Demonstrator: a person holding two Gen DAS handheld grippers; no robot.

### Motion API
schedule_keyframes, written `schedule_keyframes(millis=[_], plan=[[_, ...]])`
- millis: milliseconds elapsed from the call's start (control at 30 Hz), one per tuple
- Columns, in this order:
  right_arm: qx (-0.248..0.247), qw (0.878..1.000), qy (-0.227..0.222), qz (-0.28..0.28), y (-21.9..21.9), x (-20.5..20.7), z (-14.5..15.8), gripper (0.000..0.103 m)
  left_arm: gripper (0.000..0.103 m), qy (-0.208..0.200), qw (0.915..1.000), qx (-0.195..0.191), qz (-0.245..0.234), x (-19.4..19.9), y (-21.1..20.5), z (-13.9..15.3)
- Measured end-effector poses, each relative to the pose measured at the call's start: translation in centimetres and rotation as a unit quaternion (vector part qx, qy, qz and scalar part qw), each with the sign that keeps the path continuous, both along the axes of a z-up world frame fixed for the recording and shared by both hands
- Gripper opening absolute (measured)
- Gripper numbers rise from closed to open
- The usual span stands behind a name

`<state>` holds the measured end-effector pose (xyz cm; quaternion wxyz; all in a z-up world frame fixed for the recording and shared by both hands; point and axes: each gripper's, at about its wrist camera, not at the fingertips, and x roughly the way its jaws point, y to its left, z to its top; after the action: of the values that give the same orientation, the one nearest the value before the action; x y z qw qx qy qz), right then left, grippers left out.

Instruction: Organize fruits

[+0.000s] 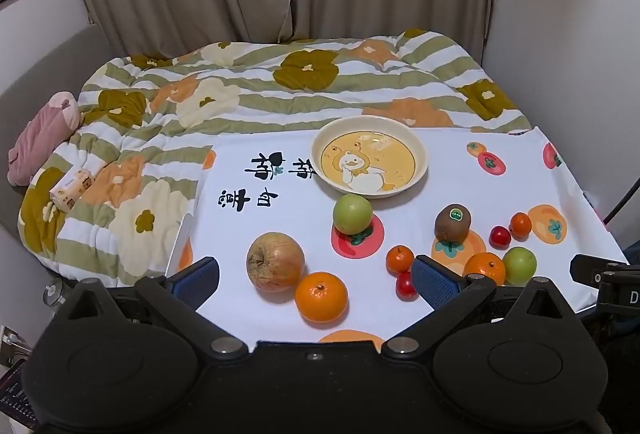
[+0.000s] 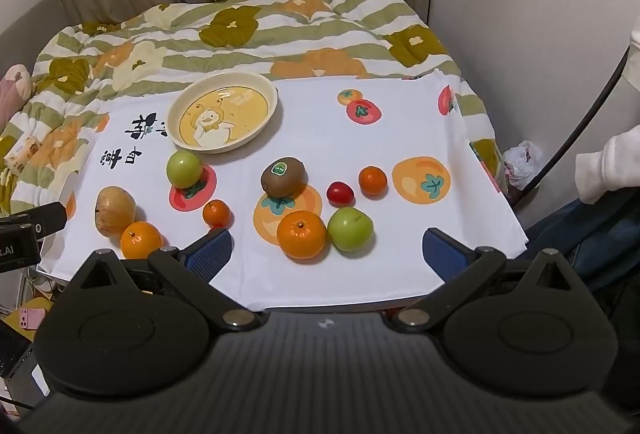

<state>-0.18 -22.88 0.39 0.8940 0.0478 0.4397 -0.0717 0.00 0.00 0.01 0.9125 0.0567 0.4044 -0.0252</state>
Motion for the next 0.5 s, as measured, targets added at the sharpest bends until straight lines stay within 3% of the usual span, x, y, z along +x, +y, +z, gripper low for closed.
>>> schedule_keyframes(millis=[500], plan=[[0.001, 1.0, -0.005, 0.001, 0.0, -0.37, 0.12, 0.103, 0.103, 0.005, 1.0, -0.002, -0.003, -0.23, 0.24, 0.01]])
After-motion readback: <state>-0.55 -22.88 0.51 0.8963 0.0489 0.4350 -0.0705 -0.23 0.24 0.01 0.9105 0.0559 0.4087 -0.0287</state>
